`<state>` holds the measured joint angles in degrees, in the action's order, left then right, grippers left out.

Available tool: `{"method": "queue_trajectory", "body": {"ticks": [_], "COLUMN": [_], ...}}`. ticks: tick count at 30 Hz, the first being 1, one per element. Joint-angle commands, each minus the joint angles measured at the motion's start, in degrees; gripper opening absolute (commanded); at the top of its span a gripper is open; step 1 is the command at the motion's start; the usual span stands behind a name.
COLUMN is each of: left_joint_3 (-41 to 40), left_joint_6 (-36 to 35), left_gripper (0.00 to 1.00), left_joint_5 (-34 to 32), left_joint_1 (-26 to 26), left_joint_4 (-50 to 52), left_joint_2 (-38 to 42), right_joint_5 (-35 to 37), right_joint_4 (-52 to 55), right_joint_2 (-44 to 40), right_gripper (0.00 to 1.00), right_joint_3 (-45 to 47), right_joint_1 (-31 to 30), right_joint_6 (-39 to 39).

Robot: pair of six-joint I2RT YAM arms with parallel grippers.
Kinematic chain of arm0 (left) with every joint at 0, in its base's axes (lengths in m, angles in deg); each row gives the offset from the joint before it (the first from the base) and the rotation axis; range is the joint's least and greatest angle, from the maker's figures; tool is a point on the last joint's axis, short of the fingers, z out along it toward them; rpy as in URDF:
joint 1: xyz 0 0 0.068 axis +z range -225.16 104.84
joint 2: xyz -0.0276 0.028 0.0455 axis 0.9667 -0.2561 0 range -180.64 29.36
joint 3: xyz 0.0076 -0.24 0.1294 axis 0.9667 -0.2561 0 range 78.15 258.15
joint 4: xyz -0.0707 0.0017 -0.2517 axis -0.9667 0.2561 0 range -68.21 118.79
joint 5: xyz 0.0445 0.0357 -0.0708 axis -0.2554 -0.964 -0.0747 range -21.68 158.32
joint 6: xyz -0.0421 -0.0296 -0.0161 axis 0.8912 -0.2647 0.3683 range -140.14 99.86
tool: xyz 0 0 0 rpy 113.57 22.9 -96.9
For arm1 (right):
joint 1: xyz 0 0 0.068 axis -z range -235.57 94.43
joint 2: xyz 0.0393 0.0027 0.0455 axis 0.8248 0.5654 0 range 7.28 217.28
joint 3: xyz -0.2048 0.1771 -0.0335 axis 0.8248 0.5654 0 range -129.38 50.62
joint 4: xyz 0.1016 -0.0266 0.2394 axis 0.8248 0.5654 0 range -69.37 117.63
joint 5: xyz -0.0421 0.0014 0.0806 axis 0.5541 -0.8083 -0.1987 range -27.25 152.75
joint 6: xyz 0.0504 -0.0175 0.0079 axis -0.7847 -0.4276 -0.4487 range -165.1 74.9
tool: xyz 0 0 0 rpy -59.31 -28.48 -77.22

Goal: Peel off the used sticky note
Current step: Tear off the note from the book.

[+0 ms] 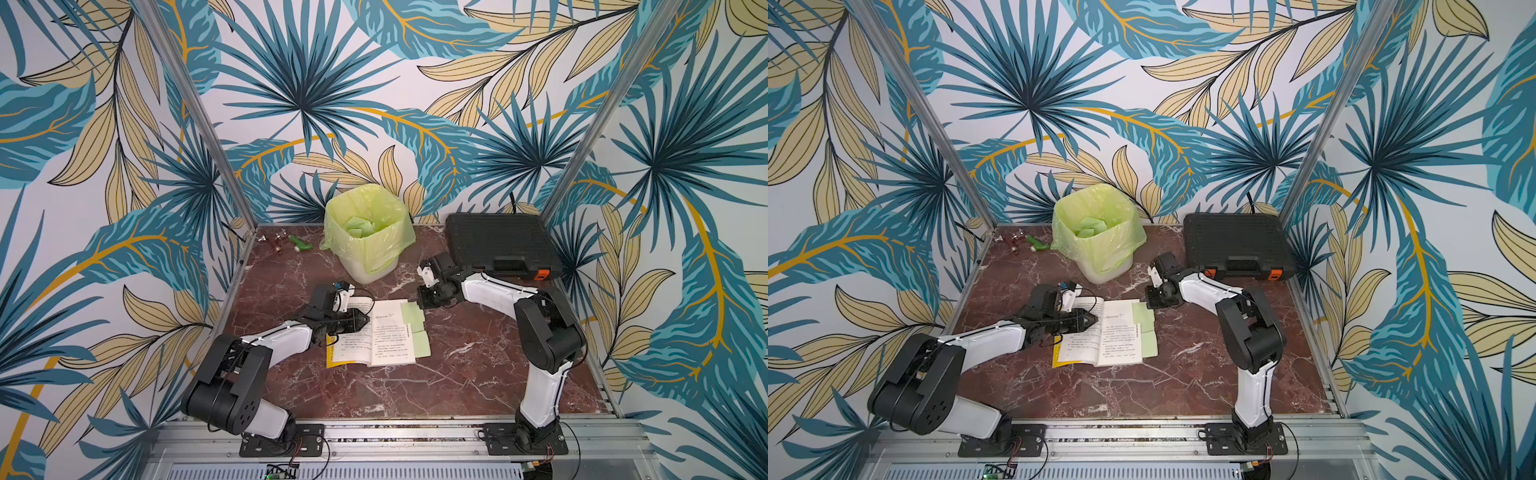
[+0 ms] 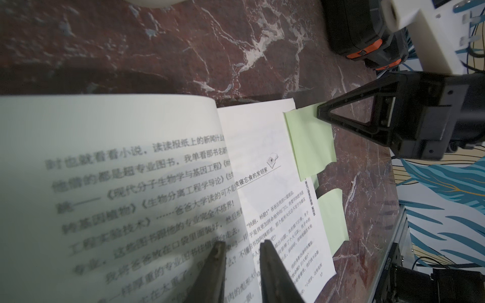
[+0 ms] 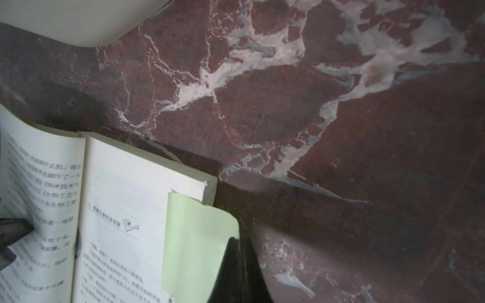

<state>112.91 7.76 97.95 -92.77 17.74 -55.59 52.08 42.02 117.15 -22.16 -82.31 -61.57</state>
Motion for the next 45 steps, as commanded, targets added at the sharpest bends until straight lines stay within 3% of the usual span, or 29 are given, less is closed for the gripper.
{"method": "queue_trajectory", "body": {"ticks": [1,6,15,21,29,37,45], "left_joint_3": [0.8,1.0,1.0,1.1,1.1,1.2,0.9], "left_joint_6": [-0.3,-0.4,-0.3,-0.2,-0.2,-0.2,-0.1], "left_gripper": [0.29,0.29,0.29,0.29,0.28,0.29,0.29], "left_joint_5": [-1.3,-1.4,-1.3,-1.1,-1.0,-0.8,-0.8], "left_joint_1": [0.0,-0.1,-0.1,-0.1,-0.1,-0.1,-0.1], "left_joint_4": [0.7,0.7,0.5,0.4,0.3,0.1,0.4], "left_joint_2": [-1.1,-1.2,-1.6,-1.9,-2.1,-2.3,-1.8], "right_joint_5": [6.9,16.7,27.2,28.5,22.3,34.3,34.9], "right_joint_4": [2.3,1.2,-2.2,-3.0,-6.1,-4.6,-4.3], "right_joint_2": [-3.5,-5.9,-9.9,-9.0,-9.8,-8.6,-7.5], "right_gripper": [0.00,0.00,0.00,0.00,0.00,0.00,0.01], "right_joint_3": [0.7,2.9,6.4,6.5,9.6,7.9,4.6], "right_joint_1": [-2.6,-6.7,-11.2,-14.5,-17.4,-18.1,-18.1], "right_joint_6": [3.5,6.4,9.8,12.1,14.1,13.8,15.4]}}
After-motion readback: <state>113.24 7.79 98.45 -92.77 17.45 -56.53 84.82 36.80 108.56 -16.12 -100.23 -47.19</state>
